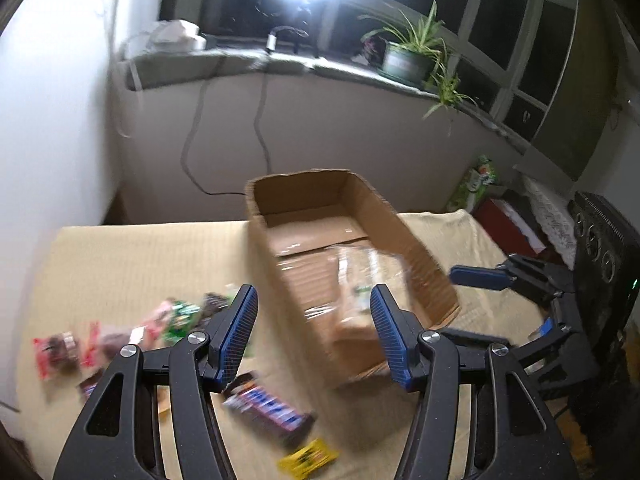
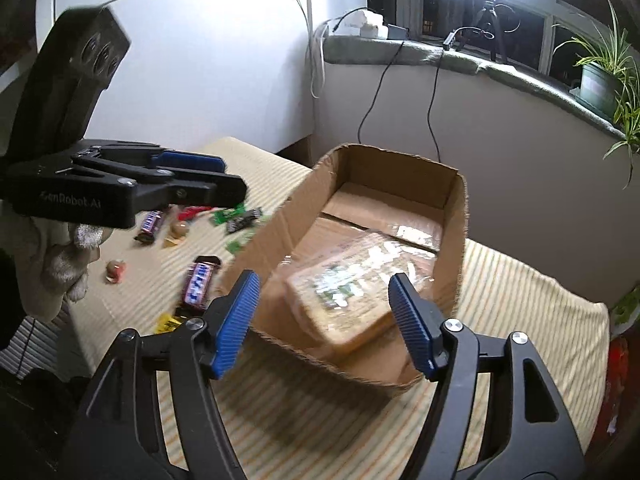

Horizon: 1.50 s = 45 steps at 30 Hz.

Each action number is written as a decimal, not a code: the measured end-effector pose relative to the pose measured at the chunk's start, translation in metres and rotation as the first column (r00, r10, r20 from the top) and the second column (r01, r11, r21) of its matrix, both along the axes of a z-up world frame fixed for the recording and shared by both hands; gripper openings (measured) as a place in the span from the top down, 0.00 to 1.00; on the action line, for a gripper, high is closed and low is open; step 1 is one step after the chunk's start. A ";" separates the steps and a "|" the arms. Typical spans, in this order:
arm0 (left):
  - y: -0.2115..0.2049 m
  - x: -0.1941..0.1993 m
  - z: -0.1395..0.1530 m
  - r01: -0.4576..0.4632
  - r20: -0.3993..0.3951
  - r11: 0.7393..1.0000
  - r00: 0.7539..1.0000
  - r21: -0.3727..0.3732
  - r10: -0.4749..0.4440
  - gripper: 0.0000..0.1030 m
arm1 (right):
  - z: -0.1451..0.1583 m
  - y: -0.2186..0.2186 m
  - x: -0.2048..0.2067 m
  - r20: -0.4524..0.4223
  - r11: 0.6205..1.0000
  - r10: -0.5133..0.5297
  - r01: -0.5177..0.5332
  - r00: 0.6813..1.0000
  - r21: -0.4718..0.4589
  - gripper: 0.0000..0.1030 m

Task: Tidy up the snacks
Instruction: 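Grasp the chocolate egg with the left tool while the right tool grasps the yellow candy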

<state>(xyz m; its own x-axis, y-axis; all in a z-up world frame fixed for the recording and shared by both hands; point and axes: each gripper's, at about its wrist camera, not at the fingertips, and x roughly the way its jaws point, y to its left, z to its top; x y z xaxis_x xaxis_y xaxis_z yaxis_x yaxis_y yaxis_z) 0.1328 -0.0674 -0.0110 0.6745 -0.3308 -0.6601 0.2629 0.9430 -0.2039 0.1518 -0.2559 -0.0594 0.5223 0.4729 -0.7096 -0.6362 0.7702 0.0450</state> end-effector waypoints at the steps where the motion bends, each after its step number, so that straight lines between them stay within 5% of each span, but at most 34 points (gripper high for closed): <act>1: 0.005 -0.006 0.000 -0.011 0.012 1.000 1.000 0.010 0.011 0.42 | 0.000 0.003 -0.005 0.004 1.000 0.007 -0.007 1.000 0.010 0.32; 5: 0.038 -0.034 -0.003 -0.091 0.030 0.996 0.995 0.016 0.090 0.41 | 0.001 0.017 -0.028 0.024 0.998 0.053 -0.054 0.998 0.035 0.30; 7: 0.055 -0.050 -0.007 -0.139 0.032 0.990 0.990 0.014 0.139 0.40 | -0.002 0.024 -0.041 0.017 0.996 0.074 -0.075 0.997 0.038 0.13; 9: 0.070 -0.066 -0.012 -0.189 0.034 0.982 0.982 0.029 0.188 0.40 | -0.004 0.032 -0.051 0.010 0.996 0.087 -0.088 0.996 0.036 0.08; 18: 0.119 -0.120 -0.046 -0.340 -0.026 0.940 0.940 0.022 0.341 0.40 | -0.029 0.065 -0.082 -0.042 0.989 0.147 -0.146 0.988 0.013 0.08; 28: 0.121 -0.135 -0.087 -0.379 -0.079 0.924 0.920 0.059 0.383 0.40 | -0.063 0.091 -0.086 -0.100 0.992 0.122 -0.124 0.987 -0.013 0.08; 45: 0.114 -0.126 -0.114 -0.353 -0.127 0.934 0.925 0.064 0.358 0.49 | -0.105 0.127 -0.067 -0.198 0.993 0.057 -0.077 0.978 -0.092 0.36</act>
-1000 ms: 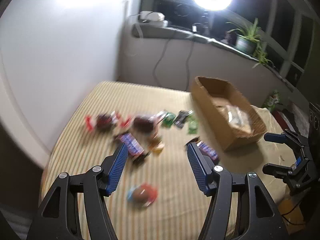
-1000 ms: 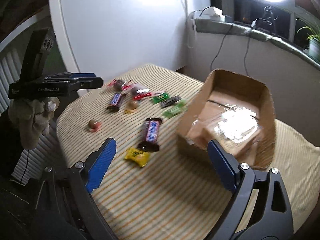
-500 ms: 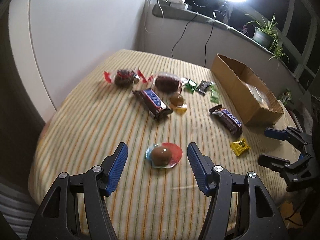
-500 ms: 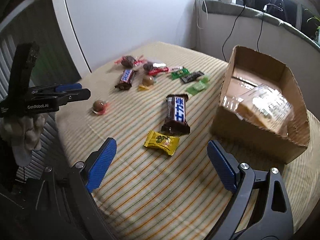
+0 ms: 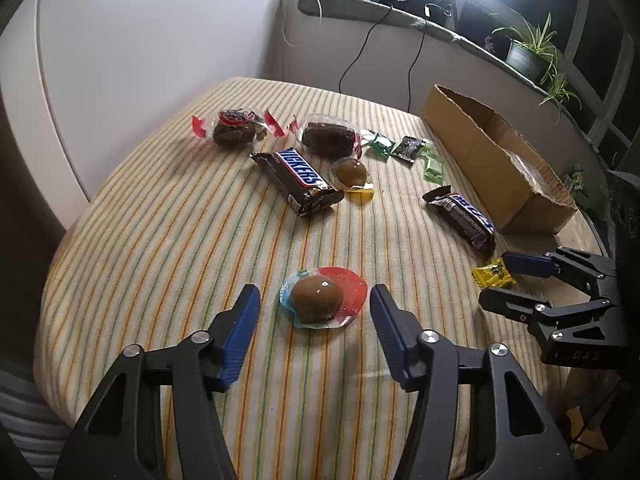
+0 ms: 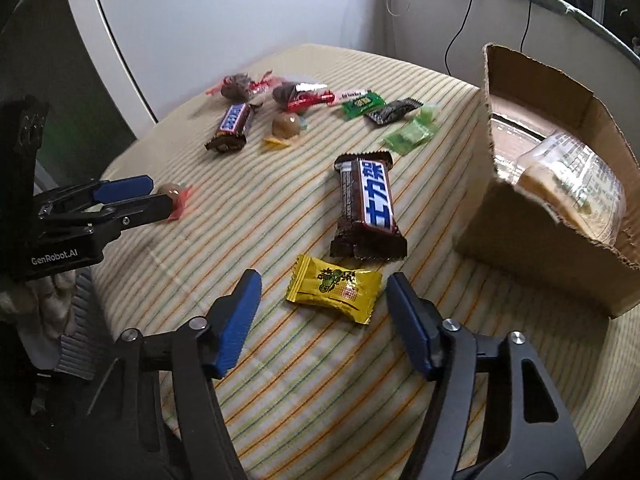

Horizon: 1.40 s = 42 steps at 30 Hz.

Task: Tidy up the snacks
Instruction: 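Grasp the chocolate egg with the left tool while the right tool grasps the yellow candy, then carry the egg and yellow candy into the box and open both tools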

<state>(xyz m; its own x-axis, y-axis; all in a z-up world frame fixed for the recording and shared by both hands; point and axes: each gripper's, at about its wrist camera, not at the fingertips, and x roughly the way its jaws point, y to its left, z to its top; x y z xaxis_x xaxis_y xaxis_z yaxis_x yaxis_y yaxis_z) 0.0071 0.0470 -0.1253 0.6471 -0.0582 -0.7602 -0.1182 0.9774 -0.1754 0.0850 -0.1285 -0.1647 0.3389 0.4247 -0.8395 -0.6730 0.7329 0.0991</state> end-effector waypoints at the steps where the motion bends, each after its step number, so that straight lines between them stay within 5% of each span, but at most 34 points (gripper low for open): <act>1: 0.000 0.002 -0.002 -0.002 -0.003 1.000 1.000 0.003 0.002 0.51 | 0.000 0.001 0.000 0.003 1.000 -0.001 0.001 1.000 -0.002 0.37; 8: 0.000 0.003 -0.003 -0.010 0.004 0.999 1.000 0.036 0.010 0.70 | -0.001 0.006 0.002 0.025 1.000 0.004 -0.003 1.000 -0.031 0.53; 16: 0.002 0.001 -0.003 -0.015 0.016 1.000 1.000 0.026 0.014 0.71 | 0.000 0.008 -0.001 0.044 0.999 0.015 -0.013 0.999 -0.050 0.67; 42: -0.008 0.017 0.035 0.036 0.109 0.999 0.993 -0.013 -0.035 0.71 | 0.045 -0.011 0.002 0.078 0.997 -0.019 0.013 0.997 0.079 0.72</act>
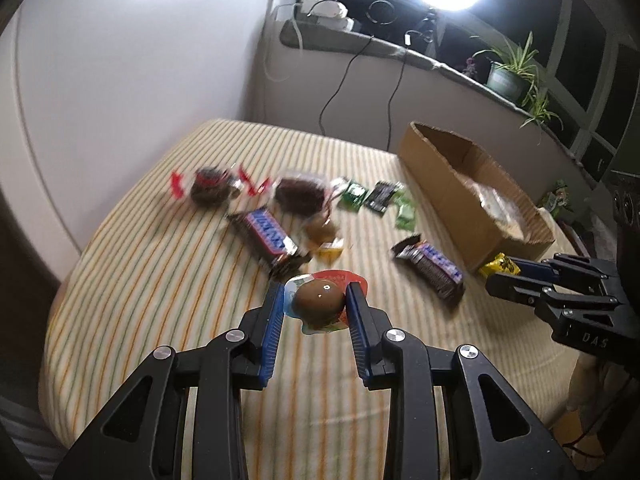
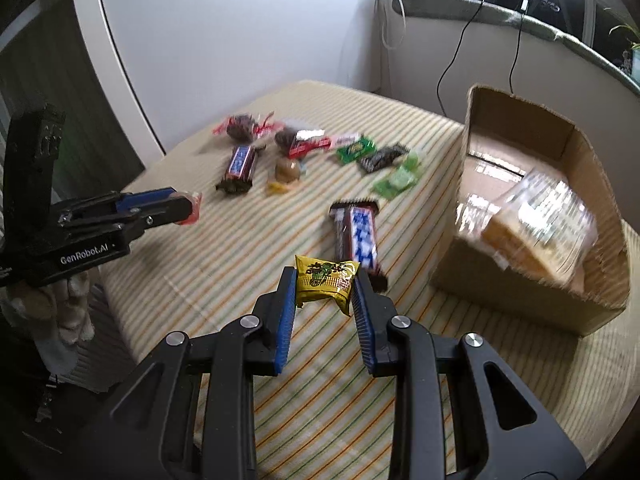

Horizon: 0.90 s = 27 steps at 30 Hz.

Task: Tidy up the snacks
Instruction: 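Carry the egg and yellow candy into the box and open both tools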

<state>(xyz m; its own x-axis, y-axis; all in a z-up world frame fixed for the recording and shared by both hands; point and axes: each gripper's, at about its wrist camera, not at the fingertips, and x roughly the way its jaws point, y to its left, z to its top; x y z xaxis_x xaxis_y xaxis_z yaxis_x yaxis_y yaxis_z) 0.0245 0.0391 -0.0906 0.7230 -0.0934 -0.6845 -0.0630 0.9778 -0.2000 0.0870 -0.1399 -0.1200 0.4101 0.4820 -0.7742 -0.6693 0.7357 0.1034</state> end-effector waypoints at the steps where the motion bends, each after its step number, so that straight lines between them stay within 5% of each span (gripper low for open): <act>1: -0.002 0.004 0.003 0.008 0.007 1.000 1.000 -0.001 -0.008 0.71 | 0.004 -0.002 0.004 0.007 1.000 -0.006 0.006 1.000 0.007 0.72; 14: -0.050 0.066 0.027 0.140 0.064 0.990 0.988 0.004 -0.140 0.71 | 0.039 -0.040 0.058 0.085 0.995 -0.097 0.094 0.992 0.035 0.72; 27: -0.103 0.137 0.035 0.254 0.064 0.967 0.965 0.009 -0.254 0.71 | 0.042 -0.078 0.131 0.079 0.985 -0.173 0.171 0.982 0.038 0.72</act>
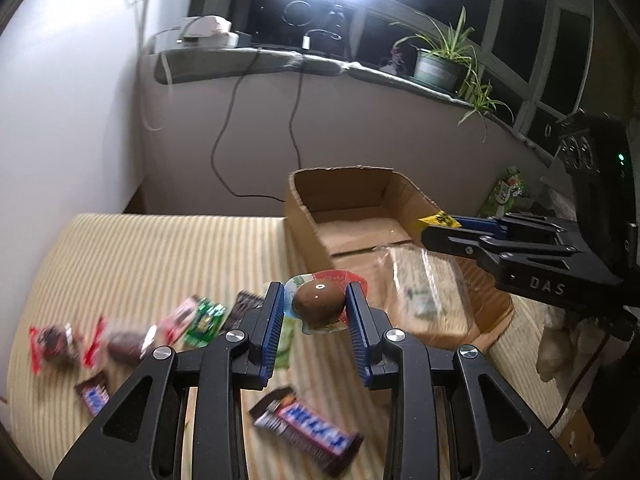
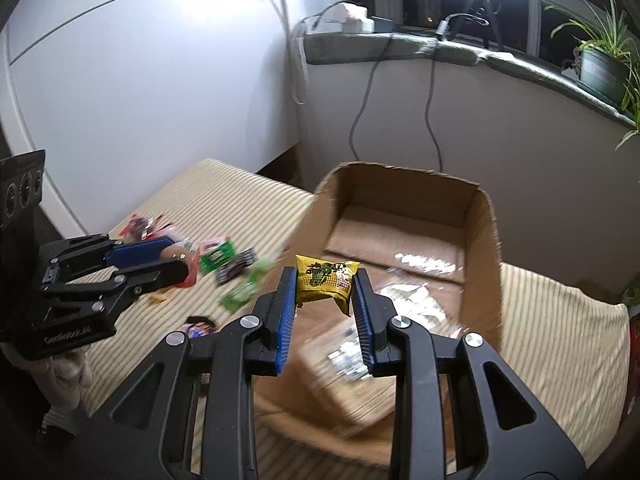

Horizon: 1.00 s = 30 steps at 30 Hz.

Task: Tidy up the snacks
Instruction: 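Carry the egg and yellow candy into the box and open both tools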

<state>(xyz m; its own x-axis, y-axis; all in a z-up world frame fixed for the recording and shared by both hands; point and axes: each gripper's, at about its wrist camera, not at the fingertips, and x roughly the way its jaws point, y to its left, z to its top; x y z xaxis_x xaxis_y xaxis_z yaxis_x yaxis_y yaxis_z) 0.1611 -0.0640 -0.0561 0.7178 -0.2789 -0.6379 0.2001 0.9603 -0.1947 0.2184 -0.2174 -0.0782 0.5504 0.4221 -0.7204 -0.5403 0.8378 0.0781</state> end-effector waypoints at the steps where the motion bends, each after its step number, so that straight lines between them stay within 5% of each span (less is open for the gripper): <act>1: -0.003 0.003 0.000 0.006 0.000 1.000 1.000 0.002 -0.006 0.71 | -0.001 -0.003 0.004 -0.002 1.000 -0.004 0.004 1.000 0.001 0.72; 11: -0.037 0.040 -0.007 0.065 -0.023 0.997 0.998 0.028 -0.064 0.71 | -0.015 -0.027 0.054 -0.052 0.999 -0.051 0.050 0.997 -0.015 0.72; 25: -0.056 0.050 -0.013 0.091 -0.044 0.994 0.995 0.058 -0.089 0.69 | -0.026 -0.040 0.068 -0.069 0.996 -0.081 0.078 0.994 -0.034 0.71; 30: -0.058 0.049 -0.012 0.092 -0.044 0.994 0.995 0.059 -0.090 0.68 | -0.027 -0.040 0.066 -0.066 0.996 -0.089 0.087 0.994 -0.034 0.48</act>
